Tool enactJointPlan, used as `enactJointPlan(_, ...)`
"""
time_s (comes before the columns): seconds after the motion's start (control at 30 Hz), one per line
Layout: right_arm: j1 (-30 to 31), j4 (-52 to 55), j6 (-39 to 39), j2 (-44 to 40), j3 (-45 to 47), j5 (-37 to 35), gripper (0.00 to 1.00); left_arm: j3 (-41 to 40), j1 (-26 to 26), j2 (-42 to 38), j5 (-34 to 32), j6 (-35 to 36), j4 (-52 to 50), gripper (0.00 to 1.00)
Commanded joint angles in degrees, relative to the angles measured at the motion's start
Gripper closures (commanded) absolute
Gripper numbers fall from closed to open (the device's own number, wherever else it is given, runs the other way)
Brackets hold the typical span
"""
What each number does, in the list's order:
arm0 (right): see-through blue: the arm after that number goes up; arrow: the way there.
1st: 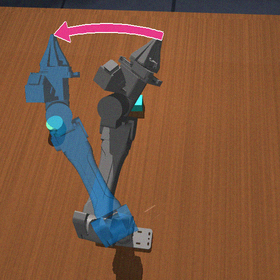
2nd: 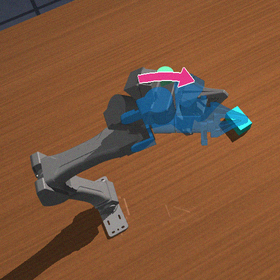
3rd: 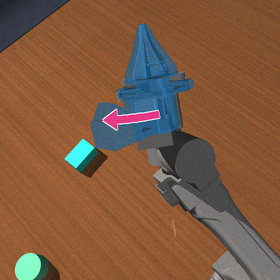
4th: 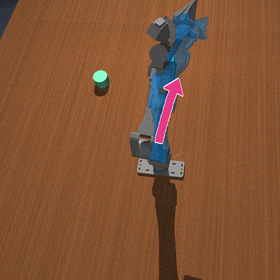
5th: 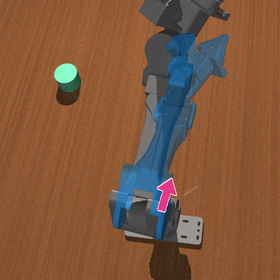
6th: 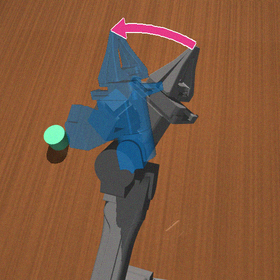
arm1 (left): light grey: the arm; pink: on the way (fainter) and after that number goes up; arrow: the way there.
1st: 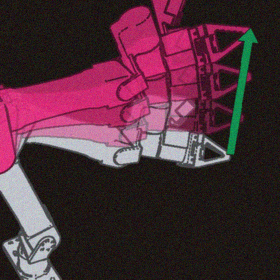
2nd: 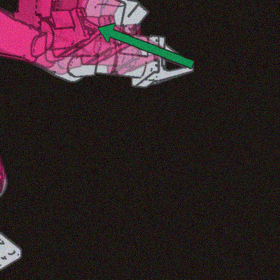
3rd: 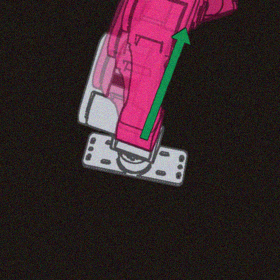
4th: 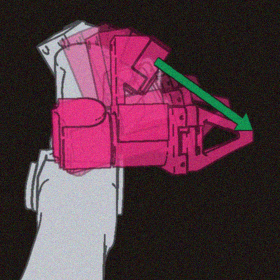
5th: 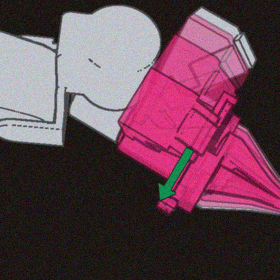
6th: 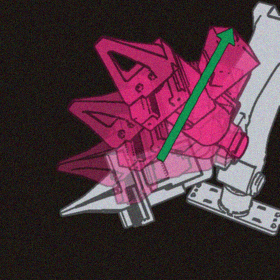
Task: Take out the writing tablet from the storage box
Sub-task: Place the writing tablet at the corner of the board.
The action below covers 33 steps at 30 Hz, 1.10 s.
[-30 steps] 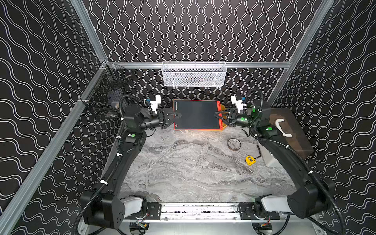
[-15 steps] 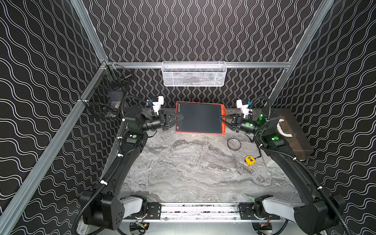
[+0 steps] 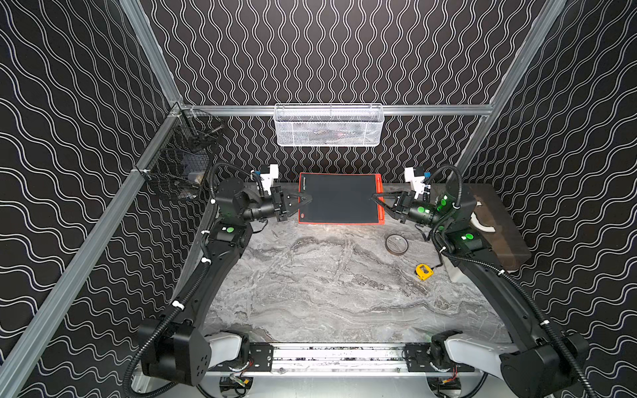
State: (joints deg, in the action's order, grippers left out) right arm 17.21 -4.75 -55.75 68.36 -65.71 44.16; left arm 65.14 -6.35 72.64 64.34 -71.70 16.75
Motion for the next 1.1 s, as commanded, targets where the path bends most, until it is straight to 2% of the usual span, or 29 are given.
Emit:
enactJointPlan(0.0, 1.1, 1.4, 1.6, 0.3, -0.6, 0.8, 1.0, 1.0, -0.7, 0.3, 2.4, 1.3, 2.2, 0.93)
enactJointPlan(0.2, 1.3, 1.4, 1.5, 0.1, -0.4, 0.4, 1.0, 1.8, -0.7, 0.9, 2.2, 2.1, 1.0, 0.77)
enactJointPlan(0.27, 1.2, 1.6, 1.6, -0.1, -0.6, 0.3, 1.0, 2.0, -0.7, 1.1, 1.9, 2.2, 1.0, 0.64)
enactJointPlan(0.43, 1.3, 1.5, 1.3, -0.3, -0.4, 0.0, 1.0, 2.5, -0.7, 1.8, 1.0, 3.3, 0.0, 0.42)
enactJointPlan(0.47, 1.3, 1.6, 1.4, -0.5, -0.4, -0.2, 1.0, 2.9, -0.6, 1.8, 0.6, 4.6, -2.0, 0.35)
enactJointPlan(0.53, 1.3, 2.4, 1.8, -0.7, -0.5, -0.7, 1.0, 4.4, -0.3, 2.0, -0.6, 8.8, -7.8, 0.1)
enactJointPlan(0.57, 1.3, 3.2, 2.2, -0.8, -0.7, -1.1, 1.0, 5.3, 0.1, 2.0, -1.4, 11.4, -11.5, 0.01)
enactJointPlan(0.63, 1.3, 4.7, 3.1, -1.0, -1.2, -1.9, 1.0, 7.2, 1.1, 2.0, -3.4, 16.7, -18.5, 0.01)
enactJointPlan(0.73, 1.3, 7.7, 4.7, -1.0, -2.3, -4.1, 1.0, 12.7, 3.1, 1.7, -10.9, 29.6, -36.4, 0.01)
enactJointPlan(0.8, 1.3, 10.3, 6.1, -0.4, -3.2, -5.9, 1.0, 17.7, 3.7, 1.1, -21.0, 39.5, -50.2, 0.01)
enactJointPlan(0.87, 1.2, 11.8, 6.7, 0.8, -3.7, -7.4, 1.0, 21.8, 3.7, -0.3, -33.8, 46.6, -60.7, 0.01)
enactJointPlan(0.97, 1.2, 12.8, 7.1, 3.0, -4.6, -9.5, 1.0, 23.3, 3.7, -4.3, -48.0, 50.6, -67.7, 0.01)
enactJointPlan(1.07, 1.2, 12.7, 7.2, 5.1, -5.3, -10.5, 1.0, 21.9, 3.7, -8.3, -53.0, 51.1, -69.8, 0.01)
